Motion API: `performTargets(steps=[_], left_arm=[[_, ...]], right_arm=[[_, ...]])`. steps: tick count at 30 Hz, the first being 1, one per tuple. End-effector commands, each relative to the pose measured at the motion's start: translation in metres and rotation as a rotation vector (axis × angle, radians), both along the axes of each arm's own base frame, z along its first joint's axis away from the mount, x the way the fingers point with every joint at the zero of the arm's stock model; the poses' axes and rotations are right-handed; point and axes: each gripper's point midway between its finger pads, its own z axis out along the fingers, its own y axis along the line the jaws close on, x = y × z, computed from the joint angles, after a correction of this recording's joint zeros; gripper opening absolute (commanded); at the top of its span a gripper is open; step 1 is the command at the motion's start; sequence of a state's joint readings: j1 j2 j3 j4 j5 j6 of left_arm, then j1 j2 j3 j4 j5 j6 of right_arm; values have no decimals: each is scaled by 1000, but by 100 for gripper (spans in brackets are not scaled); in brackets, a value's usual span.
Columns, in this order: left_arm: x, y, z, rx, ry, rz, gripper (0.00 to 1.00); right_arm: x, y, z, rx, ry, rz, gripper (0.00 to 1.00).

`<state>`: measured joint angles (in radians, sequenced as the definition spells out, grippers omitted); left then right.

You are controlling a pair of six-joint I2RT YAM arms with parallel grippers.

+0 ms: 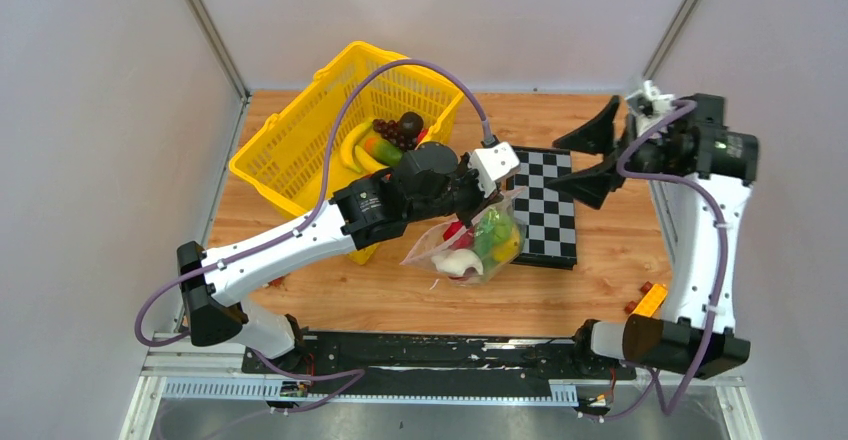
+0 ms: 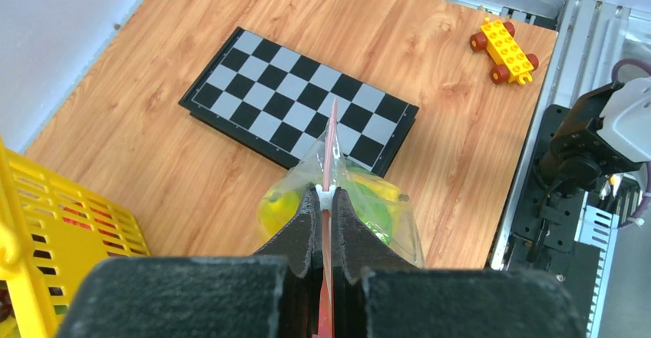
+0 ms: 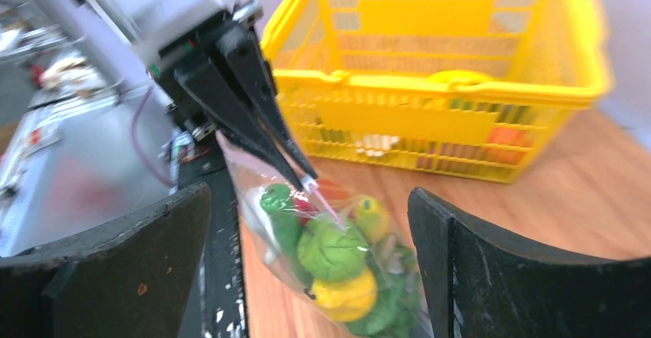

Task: Place the food in the zip-top bag and seal the zipper
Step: Zip the zipper food storage bag at the center of the board.

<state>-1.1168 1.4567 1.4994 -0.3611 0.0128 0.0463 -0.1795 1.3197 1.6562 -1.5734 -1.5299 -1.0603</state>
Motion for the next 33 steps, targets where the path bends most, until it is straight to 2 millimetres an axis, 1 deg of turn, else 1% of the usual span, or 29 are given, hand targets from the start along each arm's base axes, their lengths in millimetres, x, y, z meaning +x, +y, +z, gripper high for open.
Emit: performTargets(steps=[1, 3, 4, 5, 6, 7, 8, 9, 10, 12, 15, 17, 18, 21, 24, 25, 26, 28, 30, 33], left_arm=[[-1, 4, 17, -60, -13, 15, 0], [0, 2, 17, -63, -14, 15, 0], [0, 2, 17, -63, -12, 15, 0], [0, 2, 17, -64, -13, 15, 0], [0, 1, 17, -64, -13, 15, 0], [0, 1, 18, -65, -13, 16, 0], [0, 2, 19, -67, -14, 15, 0], [0, 2, 19, -67, -14, 15, 0], [0, 2, 19, -65, -14, 16, 0], [-2, 4, 20, -61, -18, 9, 0], [-6, 7, 22, -64, -25, -10, 0], [-9, 7, 22, -58, -29, -35, 0], [-10, 7, 21, -52, -28, -42, 0], [-11, 6, 19, -44, -30, -48, 0], [-14, 3, 16, -28, -27, -79, 0], [-14, 1, 15, -23, -25, -88, 0], [-16, 1, 15, -20, -23, -96, 0], [-18, -1, 14, -14, -17, -111, 0], [-22, -4, 13, -13, -11, -138, 0], [-21, -6, 11, -4, -5, -142, 0]], right_arm=[[-21, -27, 68, 106, 21, -155, 100], [-12, -47, 68, 101, 85, -265, 100], [2, -57, 65, 38, 54, -337, 100], [14, -69, 50, 11, 157, -501, 100], [38, -101, 51, 12, 160, -833, 100], [56, -139, 41, 14, 150, -1092, 100], [53, -150, 42, 24, 100, -1186, 100], [47, -144, 45, 1, 13, -1150, 100], [43, -135, 48, 20, -25, -1107, 100], [43, -120, 48, 115, -18, -1028, 100], [35, -86, 30, 145, -28, -752, 98], [27, -71, 14, 128, -63, -610, 98], [25, -66, 2, 114, -73, -578, 96], [20, -56, -19, 17, -165, -544, 91], [11, -32, -37, -46, -287, -411, 90], [8, -22, -42, -50, -290, -365, 83], [5, -16, -47, -57, -292, -330, 80], [-3, -4, -59, -73, -291, -245, 77], [-9, 7, -64, -86, -317, -167, 72], [-11, 18, -67, -99, -379, -112, 71]])
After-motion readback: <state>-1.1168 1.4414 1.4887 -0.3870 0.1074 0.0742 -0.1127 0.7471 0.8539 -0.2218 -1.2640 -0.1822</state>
